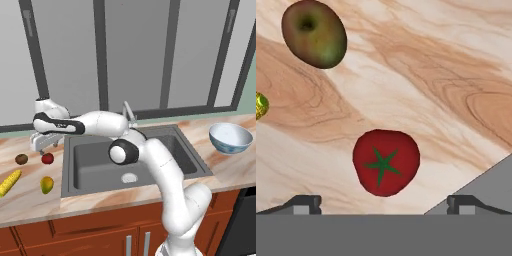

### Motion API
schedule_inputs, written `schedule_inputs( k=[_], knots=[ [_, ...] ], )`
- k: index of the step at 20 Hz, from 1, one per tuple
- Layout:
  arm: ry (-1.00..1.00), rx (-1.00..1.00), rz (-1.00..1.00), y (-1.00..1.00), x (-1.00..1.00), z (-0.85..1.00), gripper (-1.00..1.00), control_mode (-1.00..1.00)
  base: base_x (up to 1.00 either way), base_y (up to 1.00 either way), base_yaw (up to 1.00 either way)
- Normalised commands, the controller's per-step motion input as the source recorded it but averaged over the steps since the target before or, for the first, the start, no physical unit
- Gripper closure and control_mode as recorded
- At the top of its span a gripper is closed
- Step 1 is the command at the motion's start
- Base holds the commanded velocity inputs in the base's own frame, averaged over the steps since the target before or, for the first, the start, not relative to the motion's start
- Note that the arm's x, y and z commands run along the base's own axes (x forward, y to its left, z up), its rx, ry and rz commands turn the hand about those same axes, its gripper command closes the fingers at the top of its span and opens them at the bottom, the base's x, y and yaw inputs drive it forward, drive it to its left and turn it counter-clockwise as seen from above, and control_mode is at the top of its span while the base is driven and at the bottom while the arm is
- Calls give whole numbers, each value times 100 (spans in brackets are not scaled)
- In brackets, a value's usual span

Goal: There is a mixed pile of frozen fruits and vegetables on the counter. Locate all the frozen vegetables and place the items in a bowl on the counter. Take all the frozen fruits and defrost them in a running sink.

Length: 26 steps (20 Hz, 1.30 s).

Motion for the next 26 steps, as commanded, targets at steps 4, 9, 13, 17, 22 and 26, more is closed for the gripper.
schedule_inputs(
  k=[4, 9, 13, 17, 22, 26],
  knots=[
    [0, -4, 0, 23, 11, -38, -100, -100, 0, 0, 0],
    [0, 0, 0, 0, -5, -49, -100, -100, 0, 0, 0],
    [0, 0, 0, 0, 0, -22, -100, -100, 0, 0, 0],
    [0, 0, 0, 0, 0, -22, 100, -100, 0, 0, 0],
    [0, 0, 0, 0, 0, -4, 100, -100, 0, 0, 0],
    [-2, -2, 0, -66, -27, 5, 100, -100, 0, 0, 0]
  ],
)
